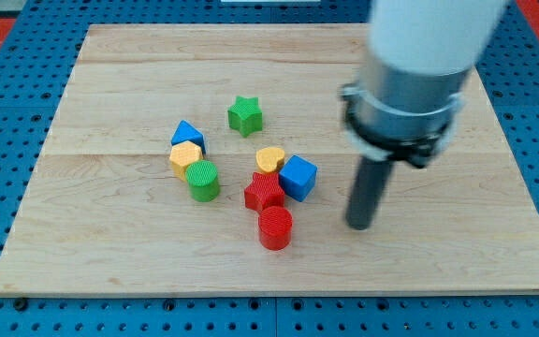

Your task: Slide the yellow hexagon into the blue cube

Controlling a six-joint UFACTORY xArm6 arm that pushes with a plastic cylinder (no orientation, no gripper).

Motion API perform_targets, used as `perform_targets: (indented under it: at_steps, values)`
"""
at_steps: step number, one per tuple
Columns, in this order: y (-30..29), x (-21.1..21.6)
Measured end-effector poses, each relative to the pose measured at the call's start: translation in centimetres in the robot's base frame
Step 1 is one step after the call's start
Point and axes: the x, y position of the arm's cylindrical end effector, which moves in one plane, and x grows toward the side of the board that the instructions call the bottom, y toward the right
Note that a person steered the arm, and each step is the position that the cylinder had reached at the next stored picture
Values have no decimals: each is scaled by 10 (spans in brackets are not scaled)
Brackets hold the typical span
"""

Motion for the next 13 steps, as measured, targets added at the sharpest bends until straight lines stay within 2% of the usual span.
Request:
perform_targets:
  at_steps: [1,2,3,4,6,7,10,11,12,13]
  values:
    - [-25,-42]
    - [-26,-94]
    - [-55,-163]
    - [-61,-207]
    - [-212,-184]
    - [-238,-103]
    - [-211,-51]
    - [-170,-96]
    - [-161,-127]
    - [-159,-127]
